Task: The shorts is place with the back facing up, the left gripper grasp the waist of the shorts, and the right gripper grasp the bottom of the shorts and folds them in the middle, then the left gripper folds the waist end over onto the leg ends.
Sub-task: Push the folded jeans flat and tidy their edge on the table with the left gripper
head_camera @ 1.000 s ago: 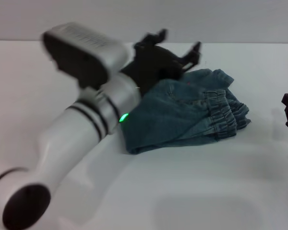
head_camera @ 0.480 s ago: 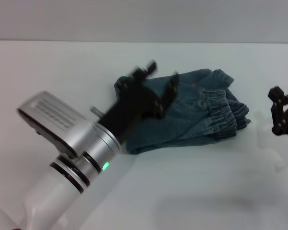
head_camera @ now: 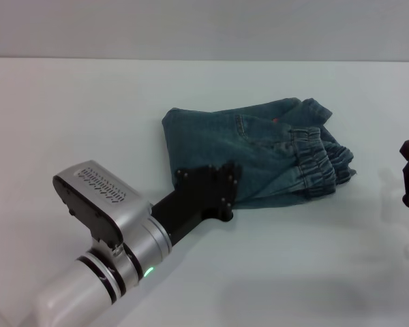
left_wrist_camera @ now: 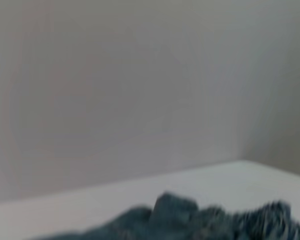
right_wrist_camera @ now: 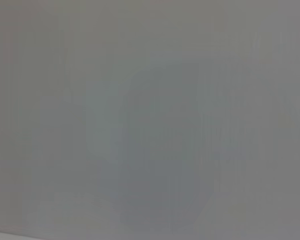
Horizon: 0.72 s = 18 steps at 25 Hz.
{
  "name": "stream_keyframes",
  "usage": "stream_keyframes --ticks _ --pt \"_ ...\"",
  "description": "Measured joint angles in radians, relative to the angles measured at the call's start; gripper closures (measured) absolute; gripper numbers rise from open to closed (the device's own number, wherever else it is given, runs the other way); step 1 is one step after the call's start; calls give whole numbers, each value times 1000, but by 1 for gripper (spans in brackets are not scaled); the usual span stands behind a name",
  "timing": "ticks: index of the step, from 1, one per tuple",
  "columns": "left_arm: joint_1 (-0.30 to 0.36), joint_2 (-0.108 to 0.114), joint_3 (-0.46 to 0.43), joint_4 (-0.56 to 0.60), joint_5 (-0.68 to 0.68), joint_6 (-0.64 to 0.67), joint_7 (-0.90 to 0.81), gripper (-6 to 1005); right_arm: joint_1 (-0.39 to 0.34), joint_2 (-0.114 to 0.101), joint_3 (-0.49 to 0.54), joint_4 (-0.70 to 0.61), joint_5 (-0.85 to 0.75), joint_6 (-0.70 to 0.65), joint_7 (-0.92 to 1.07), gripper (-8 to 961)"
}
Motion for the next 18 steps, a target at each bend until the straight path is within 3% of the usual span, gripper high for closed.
stream_keyframes --ticks 7,18 --pt "4 0 5 30 -1 -92 -73 1001 3 -1 -2 -8 3 3 1 857" --pt "-108 -2 -50 129 -3 -204 -229 968 2 1 -3 -10 12 6 3 851"
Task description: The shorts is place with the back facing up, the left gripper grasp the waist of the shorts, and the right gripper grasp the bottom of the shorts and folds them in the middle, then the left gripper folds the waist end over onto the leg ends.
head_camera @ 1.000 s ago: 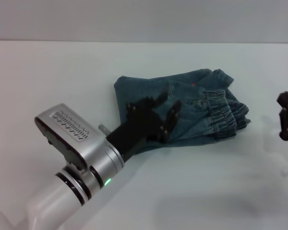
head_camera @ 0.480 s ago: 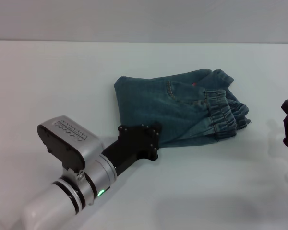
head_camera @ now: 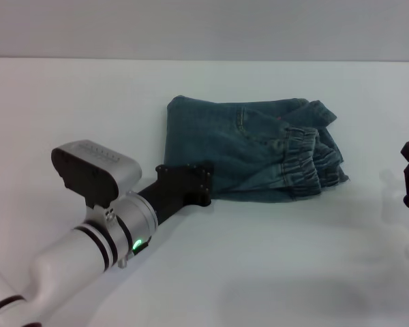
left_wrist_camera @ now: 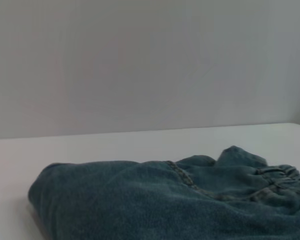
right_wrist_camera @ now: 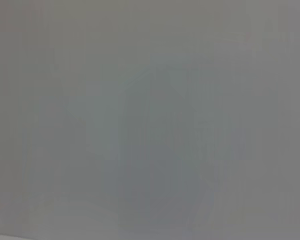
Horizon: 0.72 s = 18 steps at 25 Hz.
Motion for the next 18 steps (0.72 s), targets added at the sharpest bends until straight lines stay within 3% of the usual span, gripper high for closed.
stream_keyframes --ticks 4,13,18 --pt "-12 0 0 14 1 -1 -5 956 -3 1 -1 0 6 0 1 849" --pt "-112 -1 0 84 1 -32 -34 928 -7 0 -46 0 68 1 1 844" --pt "-85 3 -21 76 2 55 -14 913 -8 -1 -51 -1 76 3 1 841"
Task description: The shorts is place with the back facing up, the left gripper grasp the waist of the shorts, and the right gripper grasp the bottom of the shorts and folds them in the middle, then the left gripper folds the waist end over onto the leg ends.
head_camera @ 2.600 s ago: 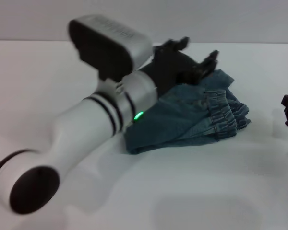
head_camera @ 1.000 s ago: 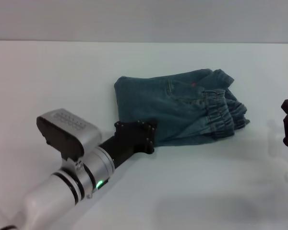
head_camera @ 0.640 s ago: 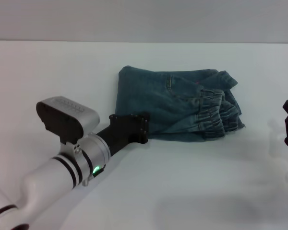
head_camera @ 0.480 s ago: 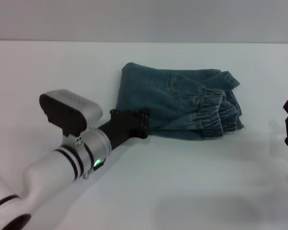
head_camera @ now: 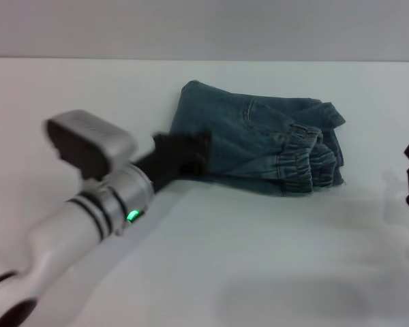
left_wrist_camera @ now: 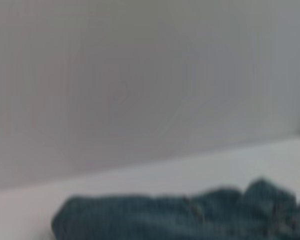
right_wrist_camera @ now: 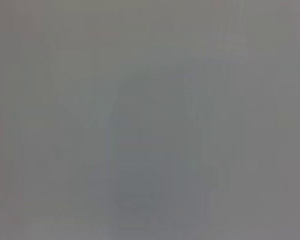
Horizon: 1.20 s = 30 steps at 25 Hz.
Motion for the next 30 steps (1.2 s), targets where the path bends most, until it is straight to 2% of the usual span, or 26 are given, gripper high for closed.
stream_keyframes --ticks 3,6,10,11,14,17,25,30 --pt "103 -4 -79 -11 0 243 178 904 -11 2 -1 -6 56 16 -17 839" --pt "190 -7 -189 -20 -5 384 346 895 -14 3 0 -47 171 28 -35 838" --pt "220 -2 -256 -10 -6 436 373 883 2 -1 18 -118 252 37 -53 835" --pt "230 -2 -300 15 -6 448 373 880 2 -1 21 -124 264 38 -67 835" --pt "232 -4 -312 23 -6 449 375 871 -6 2 23 -126 278 45 -93 833" --pt "249 -4 -314 46 -6 449 384 862 -17 4 20 -130 293 62 -98 702" --pt "261 -7 -305 73 -6 450 404 645 -21 6 10 -168 329 124 -99 379" --pt "267 -6 -306 74 -6 454 397 470 -20 7 5 -176 331 145 -100 285"
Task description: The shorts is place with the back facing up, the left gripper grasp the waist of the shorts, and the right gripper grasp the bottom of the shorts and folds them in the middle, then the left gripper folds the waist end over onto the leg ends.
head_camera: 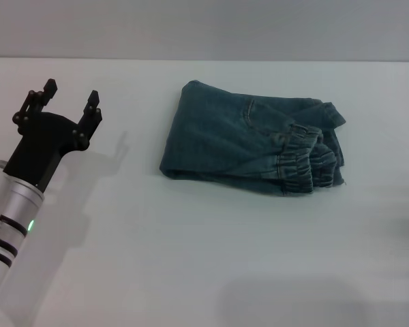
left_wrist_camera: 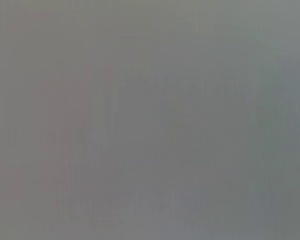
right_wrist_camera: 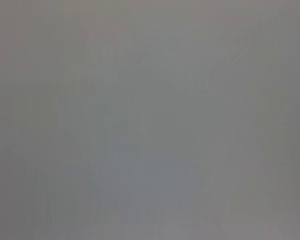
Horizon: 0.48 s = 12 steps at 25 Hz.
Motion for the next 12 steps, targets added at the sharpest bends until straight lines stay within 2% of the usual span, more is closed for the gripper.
stream_keyframes --ticks 3,6,12 --pt "3 0 0 -1 0 2 0 378 7 0 -2 -10 0 5 0 228" --pt "8 1 0 -4 0 2 0 292 11 0 -3 -18 1 9 -1 228" --pt "21 1 0 -11 -1 7 -1 292 12 0 -5 -19 1 10 -1 228"
